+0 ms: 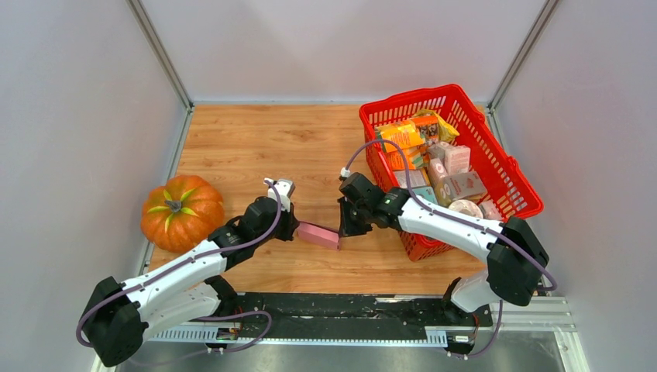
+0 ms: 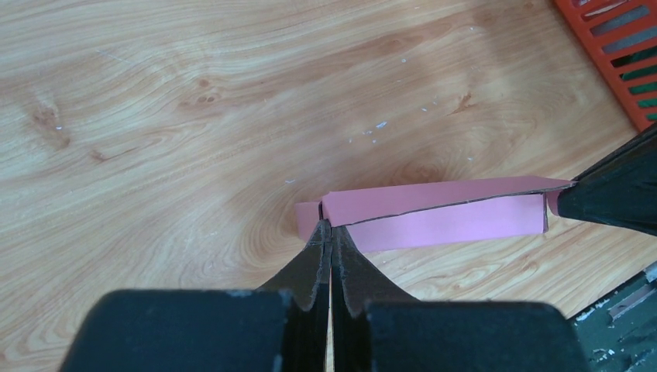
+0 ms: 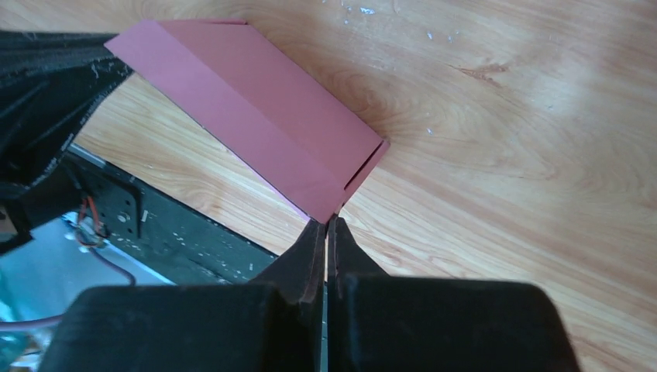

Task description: Fold the paper box

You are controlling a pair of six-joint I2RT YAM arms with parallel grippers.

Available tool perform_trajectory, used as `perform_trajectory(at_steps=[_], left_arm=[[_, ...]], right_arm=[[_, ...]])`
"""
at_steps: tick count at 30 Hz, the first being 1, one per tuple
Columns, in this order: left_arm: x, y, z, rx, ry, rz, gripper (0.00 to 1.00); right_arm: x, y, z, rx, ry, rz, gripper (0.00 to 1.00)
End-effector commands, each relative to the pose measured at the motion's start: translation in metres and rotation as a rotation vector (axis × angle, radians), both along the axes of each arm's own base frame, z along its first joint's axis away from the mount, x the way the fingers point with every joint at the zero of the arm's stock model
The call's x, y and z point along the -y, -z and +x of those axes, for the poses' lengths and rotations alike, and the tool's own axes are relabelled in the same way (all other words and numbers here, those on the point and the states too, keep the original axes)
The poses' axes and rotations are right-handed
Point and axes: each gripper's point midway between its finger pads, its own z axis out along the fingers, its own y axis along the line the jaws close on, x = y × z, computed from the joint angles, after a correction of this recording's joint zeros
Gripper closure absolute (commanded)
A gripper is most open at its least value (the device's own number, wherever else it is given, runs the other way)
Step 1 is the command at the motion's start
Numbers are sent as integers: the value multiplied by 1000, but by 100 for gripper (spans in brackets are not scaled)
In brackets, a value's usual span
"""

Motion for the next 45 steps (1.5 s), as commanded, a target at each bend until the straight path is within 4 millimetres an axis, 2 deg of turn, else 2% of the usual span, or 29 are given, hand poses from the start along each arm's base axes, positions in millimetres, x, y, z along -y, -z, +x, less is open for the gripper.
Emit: perform_trajectory(at_steps=[1, 6, 15, 20, 29, 32, 33, 34, 35, 36, 37, 38, 39, 41, 43, 45], left_arm=[[5, 11, -18, -82, 48, -11, 100], [8, 9, -18, -79, 54, -24, 100], [5, 10, -19, -78, 51, -12, 100], [-2, 16, -18, -71, 14, 1, 100], [-12, 33, -21, -73, -55, -34, 100], [-15, 35, -22, -76, -63, -24, 100], [-15, 36, -22, -79, -65, -26, 100], [-15, 36, -22, -80, -68, -25, 100], [-15, 36, -22, -81, -68, -26, 100], [-15, 37, -22, -81, -69, -27, 100], [-15, 36, -22, -83, -69, -29, 100], [-14, 36, -21, -84, -70, -30, 100], [-13, 34, -21, -81, -69, -34, 100], [-13, 34, -21, -82, -69, -33, 100], [-13, 34, -21, -86, -69, -27, 100], [-13, 34, -21, -85, -68, -24, 100]], right_arm=[[-38, -33, 11, -33, 66, 238, 100], [-43, -27, 13, -87, 121, 269, 100], [-28, -15, 19, -36, 156, 194, 100], [-19, -5, 22, 90, 125, 96, 100], [-24, 8, 16, 229, 35, 56, 100], [-26, -1, 6, 203, -15, 88, 86], [-29, -10, 4, 200, -27, 109, 71], [-31, -22, -4, 185, -54, 149, 63], [-26, -23, -8, 172, -53, 140, 56], [-26, -29, -14, 129, -46, 169, 39], [-25, -29, -21, 92, -47, 192, 33], [-33, -49, -21, 125, -65, 284, 29], [-39, -57, -24, 141, -103, 334, 22], [-43, -65, -26, 259, -226, 348, 20], [-40, -66, -16, 458, -337, 231, 19], [-40, -59, -6, 563, -404, 146, 20]])
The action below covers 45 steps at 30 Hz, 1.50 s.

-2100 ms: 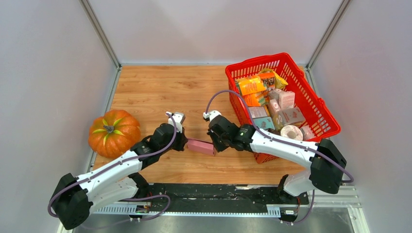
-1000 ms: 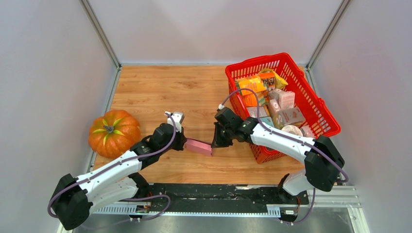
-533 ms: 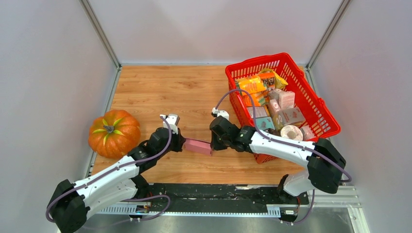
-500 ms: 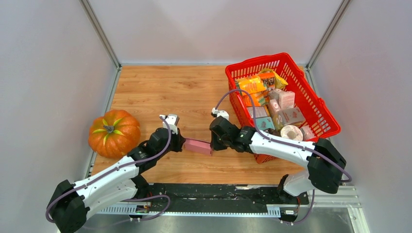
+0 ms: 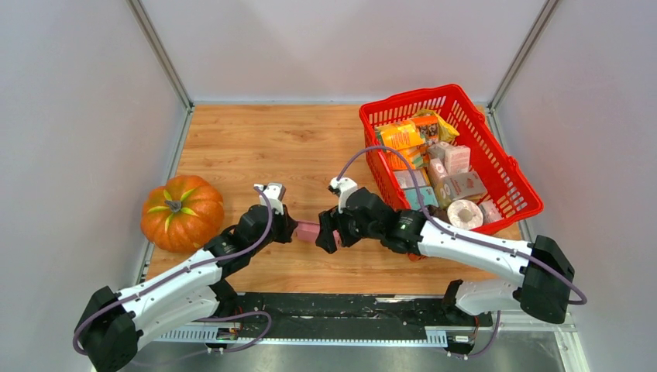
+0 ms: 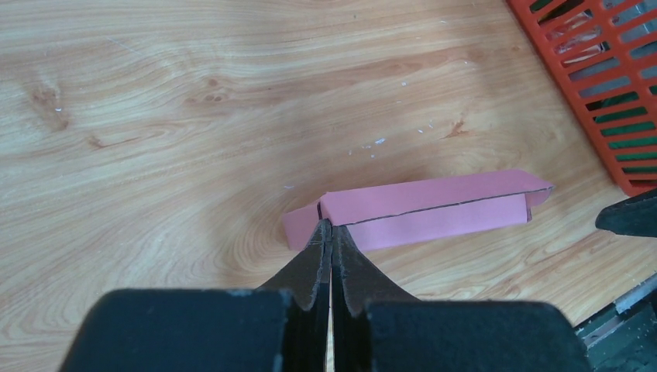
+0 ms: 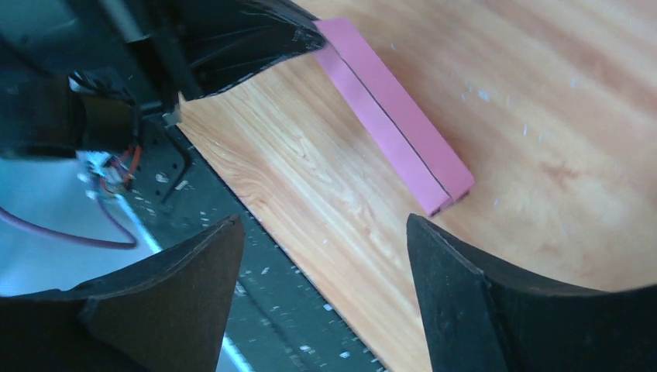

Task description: Fold the paper box

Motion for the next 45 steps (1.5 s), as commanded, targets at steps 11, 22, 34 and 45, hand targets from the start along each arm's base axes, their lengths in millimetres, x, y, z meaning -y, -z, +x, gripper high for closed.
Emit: perform_trajectory(at_steps=[11, 22, 34, 45], left_arm=[[-6, 36, -21, -123, 32, 62, 100], [-6, 34, -21, -115, 32, 55, 100], [-5, 33, -22, -119, 38, 58, 100], [-5, 29, -23, -113, 38, 50, 100]], right_arm=[[-23, 17, 34, 912, -332, -467, 24], [-20, 19, 38, 1087, -270, -619, 24], [-24, 26, 47, 1050, -311, -586, 17], [-20, 55, 50, 996, -312, -579, 38]])
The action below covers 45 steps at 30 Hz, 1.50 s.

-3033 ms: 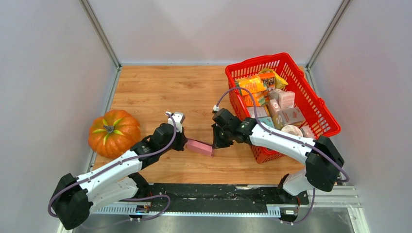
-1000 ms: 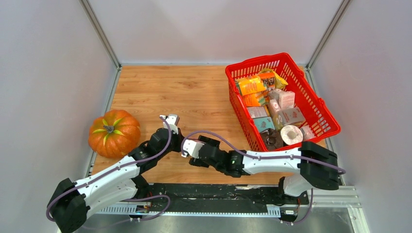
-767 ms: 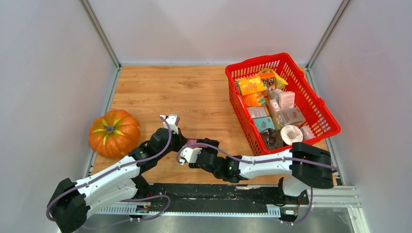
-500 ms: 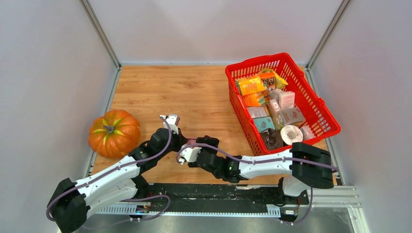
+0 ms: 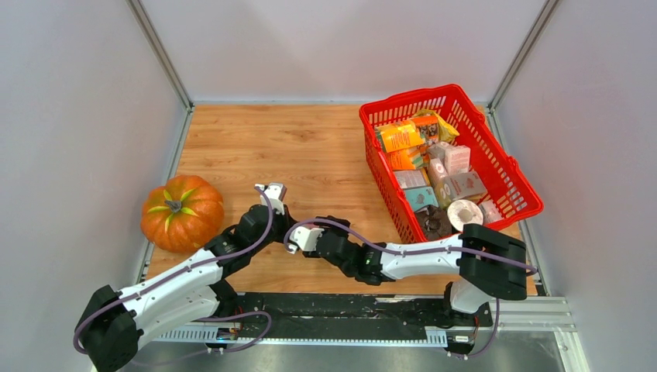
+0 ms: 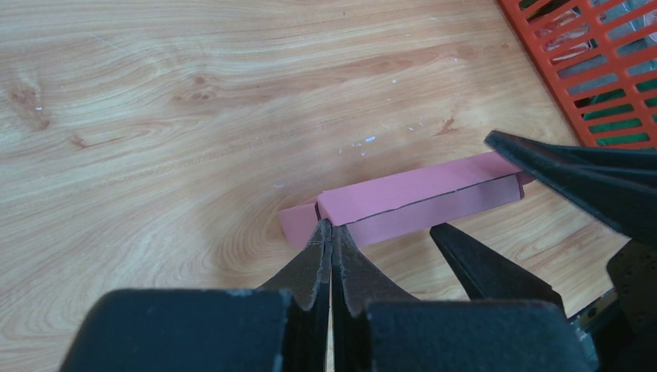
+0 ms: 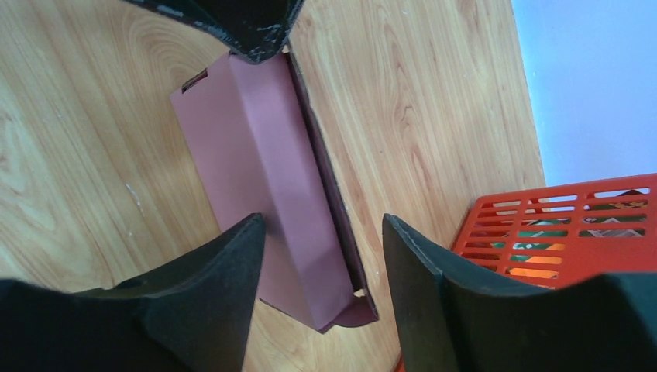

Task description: Fold the paper box

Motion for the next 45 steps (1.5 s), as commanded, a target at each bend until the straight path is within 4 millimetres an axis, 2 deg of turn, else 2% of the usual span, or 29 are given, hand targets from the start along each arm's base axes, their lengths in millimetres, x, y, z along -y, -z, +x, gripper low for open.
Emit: perform_trajectory(at_steps=[1, 7, 10, 11, 14, 16, 17, 18, 19, 21, 23, 24, 26, 27, 28, 31, 35, 37, 41, 45], left_arm=[[-10, 31, -21, -108, 28, 74, 100], [-9, 26, -23, -109, 21, 44, 99], [-9, 19, -25, -108, 14, 11, 86], [-8, 14, -26, -101, 16, -5, 74], [-6, -7, -29, -87, 27, -61, 59], [-7, -17, -37, -114, 48, -90, 53], [-6, -26, -37, -115, 55, -115, 36], [-11, -32, -34, -116, 34, -134, 34], [-14, -31, -38, -154, 21, -143, 33], [-24, -39, -28, -168, -44, -184, 31], [-20, -49, -24, -193, -53, -249, 31], [-21, -43, -19, -229, -72, -249, 32], [-15, -50, -9, -246, -62, -290, 31], [-10, -43, -6, -283, -53, -285, 31], [-1, -50, -3, -279, -14, -319, 31], [5, -38, 6, -316, -20, -307, 35], [-1, -22, 13, -316, -62, -278, 40], [-4, -21, 16, -303, -73, -271, 41], [-9, -24, 18, -280, -82, -249, 32], [-17, -22, 22, -289, -110, -222, 34]], right_arm=[[-8, 7, -2, -14, 6, 56, 40], [-5, 14, -2, -15, 11, 54, 53], [-6, 17, -4, -25, -2, 55, 62], [-6, 19, -5, -27, -4, 52, 65], [-6, 23, -5, -31, -5, 40, 69], [-6, 24, -5, -33, -6, 37, 70], [-7, 24, -6, -35, -10, 37, 71], [-7, 24, -6, -36, -10, 40, 71], [-7, 24, -7, -39, -13, 43, 71], [-6, 23, -6, -39, -11, 44, 71], [-7, 23, -8, -41, -16, 46, 71], [-7, 22, -7, -41, -16, 46, 71], [-7, 23, -7, -44, -15, 47, 71], [-7, 22, -8, -45, -17, 51, 71], [-7, 21, -8, -46, -18, 51, 71], [-8, 21, -9, -49, -21, 53, 71], [-8, 22, -8, -51, -20, 54, 72], [-9, 23, -9, -53, -26, 51, 72], [-9, 22, -9, -55, -25, 54, 72], [-8, 21, -7, -54, -21, 53, 72]])
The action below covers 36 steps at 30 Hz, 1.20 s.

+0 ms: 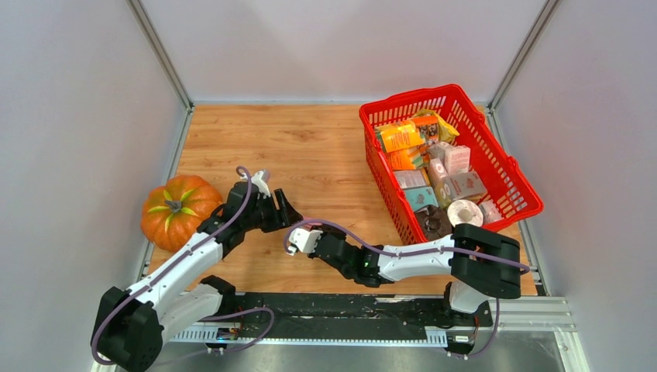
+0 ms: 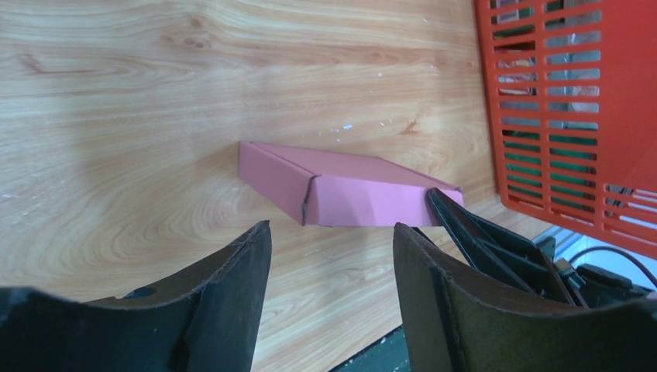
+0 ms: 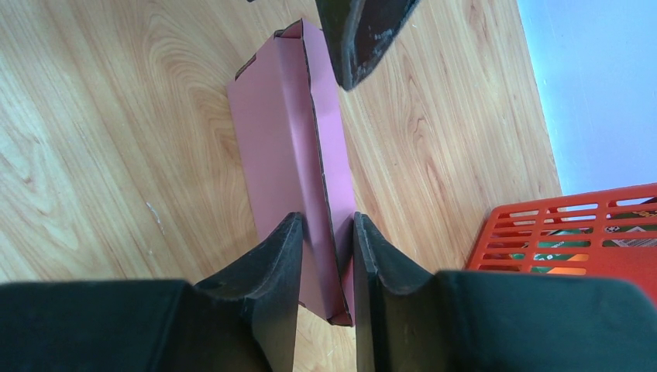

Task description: Fold the paper box

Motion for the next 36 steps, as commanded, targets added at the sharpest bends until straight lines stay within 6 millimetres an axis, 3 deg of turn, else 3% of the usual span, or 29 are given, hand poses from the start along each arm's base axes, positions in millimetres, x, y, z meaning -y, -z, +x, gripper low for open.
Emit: perform_trajectory(at_steps=[1, 6, 13, 15, 17, 19, 21, 23, 24, 25, 27, 28, 30, 32, 36], left_arm=[[-8, -8, 12, 35, -28, 24, 36], [-4, 5, 15, 1, -11, 27, 43], [-8, 40, 10, -49, -6, 62, 67], [-8, 51, 7, -76, 1, 72, 72], [-6, 56, 5, -82, 12, 64, 76], [-7, 59, 4, -87, 12, 68, 80], [-9, 62, 3, -89, 15, 82, 85], [-11, 63, 2, -87, 13, 94, 89], [-11, 64, 1, -89, 17, 97, 89], [-11, 63, 1, -86, 21, 96, 91], [-12, 62, 1, -82, 18, 97, 92], [-13, 62, 1, -79, 14, 102, 93], [-14, 62, 1, -80, 17, 108, 93], [-14, 60, 1, -78, 16, 111, 94], [-13, 59, 1, -79, 18, 104, 96]], right_arm=[[0, 9, -5, -44, -14, 12, 72], [0, 10, -6, -49, -16, 11, 72], [0, 11, -6, -89, -5, 19, 70], [-6, 1, -1, -149, 30, 85, 62], [5, 2, -3, -236, 92, 64, 48], [16, -10, -11, -361, 161, 126, 35], [23, -32, -18, -480, 174, 238, 30], [33, -38, -26, -635, 226, 334, 17], [44, -50, -13, -681, 281, 405, 16], [49, -48, -19, -796, 342, 442, 16], [58, -59, -5, -854, 411, 517, 16], [55, -60, -12, -923, 398, 523, 16], [50, -66, -5, -961, 432, 557, 18], [46, -67, 0, -961, 450, 551, 26], [44, -47, 8, -948, 474, 486, 44]])
